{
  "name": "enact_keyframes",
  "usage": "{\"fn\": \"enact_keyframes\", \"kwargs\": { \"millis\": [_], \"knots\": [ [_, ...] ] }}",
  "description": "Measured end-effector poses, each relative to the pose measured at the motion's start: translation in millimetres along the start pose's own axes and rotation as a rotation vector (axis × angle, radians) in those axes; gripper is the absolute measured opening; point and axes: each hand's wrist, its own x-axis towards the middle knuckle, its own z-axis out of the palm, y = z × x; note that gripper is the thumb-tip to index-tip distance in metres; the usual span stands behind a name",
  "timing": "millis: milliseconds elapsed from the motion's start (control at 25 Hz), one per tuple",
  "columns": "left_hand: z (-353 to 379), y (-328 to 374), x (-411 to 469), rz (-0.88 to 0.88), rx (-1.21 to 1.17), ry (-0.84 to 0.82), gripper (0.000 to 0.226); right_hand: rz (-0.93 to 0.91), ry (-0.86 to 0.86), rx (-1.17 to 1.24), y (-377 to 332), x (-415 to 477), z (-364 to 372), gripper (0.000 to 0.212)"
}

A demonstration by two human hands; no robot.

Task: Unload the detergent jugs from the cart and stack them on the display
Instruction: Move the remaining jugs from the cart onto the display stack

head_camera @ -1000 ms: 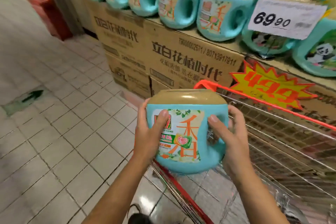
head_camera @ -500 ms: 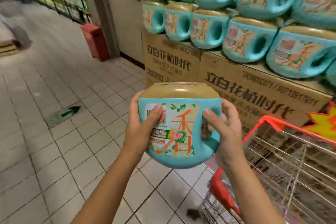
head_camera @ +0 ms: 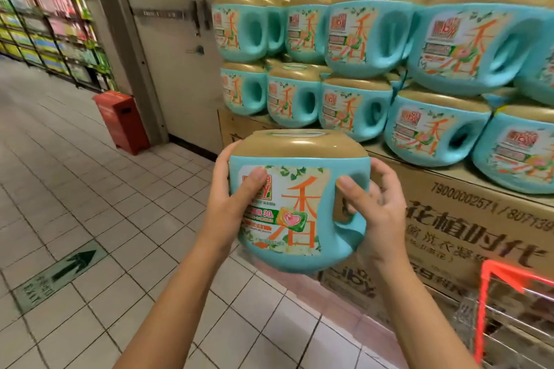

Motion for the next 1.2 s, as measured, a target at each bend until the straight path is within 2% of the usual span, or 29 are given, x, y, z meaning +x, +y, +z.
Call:
{"fn": "enact_keyframes", "kwargs": {
  "millis": [160,320,480,680,760,840,920,1000,1120,1200],
  "knots": [
    [-22,1,92,0.068,0.005,-0.082,0.068,-0.098,0.051,0.015,14,75,35,0.065],
    [-32,2,165,0.098,0.038,-0.082,0.094,-0.165,0.053,0.013,18,140,64,0.054],
    [-44,-4,237,0.190,0.179,-0.100,0.098,-0.231,0.076,-0.023,22,193,89,0.061],
    [-69,-30,324,0.155,0.160,-0.281,0.121,-0.363,0.183,-0.066,39,254,121,0.051],
    [-77,-38,356,0.175,0.187,-0.379,0.117,-0.423,0.235,-0.100,46,278,137,0.050],
    [-81,-44,385,0.211,0.176,-0.401,0.107,-0.472,0.269,-0.168,49,300,153,0.049],
    [-81,-48,409,0.226,0.106,-0.379,0.106,-0.496,0.293,-0.307,48,319,166,0.053],
    [-81,-53,429,0.224,0.065,-0.354,0.110,-0.500,0.318,-0.488,47,333,176,0.067],
    [-79,-56,449,0.258,0.103,-0.322,0.118,-0.464,0.378,-0.744,46,343,181,0.093],
    [-75,-57,461,0.276,0.137,-0.311,0.123,-0.416,0.399,-0.842,43,351,181,0.103]
  ]
}}
